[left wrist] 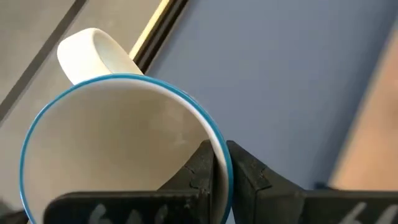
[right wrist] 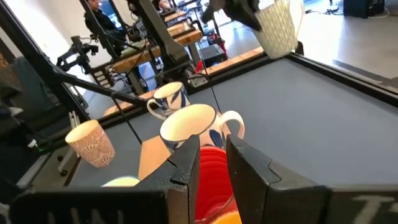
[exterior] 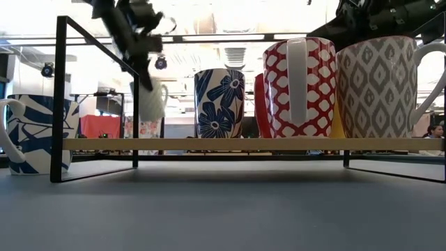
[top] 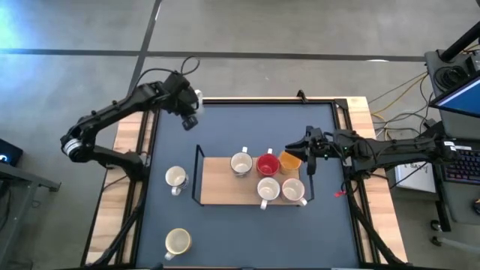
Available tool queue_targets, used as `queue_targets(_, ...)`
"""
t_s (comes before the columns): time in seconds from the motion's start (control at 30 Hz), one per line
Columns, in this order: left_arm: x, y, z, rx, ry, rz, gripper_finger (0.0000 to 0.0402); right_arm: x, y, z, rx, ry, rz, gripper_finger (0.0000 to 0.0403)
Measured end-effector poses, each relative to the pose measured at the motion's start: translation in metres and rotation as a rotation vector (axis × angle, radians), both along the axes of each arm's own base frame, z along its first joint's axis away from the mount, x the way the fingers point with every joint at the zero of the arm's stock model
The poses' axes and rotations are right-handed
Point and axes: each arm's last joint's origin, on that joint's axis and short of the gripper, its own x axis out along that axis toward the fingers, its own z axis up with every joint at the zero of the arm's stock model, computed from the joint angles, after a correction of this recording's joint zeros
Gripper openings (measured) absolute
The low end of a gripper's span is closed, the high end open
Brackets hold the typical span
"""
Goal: Place coffee mugs
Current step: Put the green cup on the shelf
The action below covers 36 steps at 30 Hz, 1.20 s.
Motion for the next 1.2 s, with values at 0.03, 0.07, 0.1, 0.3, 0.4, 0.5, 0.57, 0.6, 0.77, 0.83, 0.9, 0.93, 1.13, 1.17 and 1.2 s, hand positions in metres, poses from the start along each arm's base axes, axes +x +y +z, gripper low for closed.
queue_targets(0.03, 0.004, -0.005, 0.006, -0.005, -0.013, -0.014, 0.0007, 0.000, 0.000, 0.000, 0.000, 0.001, 0.000, 0.0068)
queue_targets(0.07, 0.008, -0.011, 0.012, -0.012, -0.026, -0.023, 0.0007, 0.000, 0.000, 0.000, 0.000, -0.001, 0.000, 0.0068)
queue_targets(0.1, 0.012, -0.018, 0.017, -0.022, -0.041, -0.032, 0.0007, 0.000, 0.000, 0.000, -0.001, -0.002, 0.000, 0.0068)
queue_targets(0.3, 0.036, -0.056, 0.042, -0.106, -0.178, -0.028, 0.0007, 0.000, 0.000, 0.000, -0.021, 0.000, 0.003, 0.0068)
queue_targets(0.4, 0.042, -0.072, 0.041, -0.144, -0.188, 0.006, 0.0008, 0.000, 0.000, 0.000, -0.050, 0.001, 0.006, 0.0068)
queue_targets(0.5, 0.046, -0.086, 0.036, -0.180, -0.186, 0.051, 0.0008, -0.001, 0.000, 0.001, -0.089, -0.006, 0.011, 0.0068)
queue_targets(0.57, 0.049, -0.097, 0.034, -0.205, -0.186, 0.055, 0.0009, -0.003, 0.000, 0.003, -0.100, -0.014, 0.012, 0.0068)
queue_targets(0.6, 0.051, -0.102, 0.034, -0.216, -0.193, 0.054, 0.0009, -0.004, 0.000, 0.004, -0.104, -0.020, 0.013, 0.0068)
queue_targets(0.77, 0.056, -0.124, 0.036, -0.272, -0.230, 0.071, 0.0010, -0.008, 0.001, 0.008, -0.125, -0.050, 0.040, 0.0068)
queue_targets(0.83, 0.059, -0.131, 0.035, -0.279, -0.235, 0.082, 0.0010, -0.009, 0.001, 0.009, -0.129, -0.058, 0.039, 0.0068)
queue_targets(0.9, 0.063, -0.139, 0.032, -0.290, -0.226, 0.076, 0.0010, -0.011, 0.002, 0.010, -0.136, -0.065, 0.039, 0.0068)
queue_targets(0.93, 0.067, -0.144, 0.030, -0.296, -0.217, 0.068, 0.0010, -0.011, 0.002, 0.011, -0.139, -0.067, 0.039, 0.0068)
queue_targets(1.13, 0.090, -0.163, 0.011, -0.323, -0.157, 0.039, 0.0011, -0.012, 0.002, 0.012, -0.142, -0.075, 0.039, 0.0068)
queue_targets(1.17, 0.094, -0.164, 0.007, -0.326, -0.135, 0.050, 0.0011, -0.012, 0.002, 0.012, -0.142, -0.074, 0.039, 0.0068)
queue_targets(1.2, 0.097, -0.165, 0.003, -0.323, -0.114, 0.060, 0.0011, -0.012, 0.002, 0.012, -0.139, -0.074, 0.038, 0.0068)
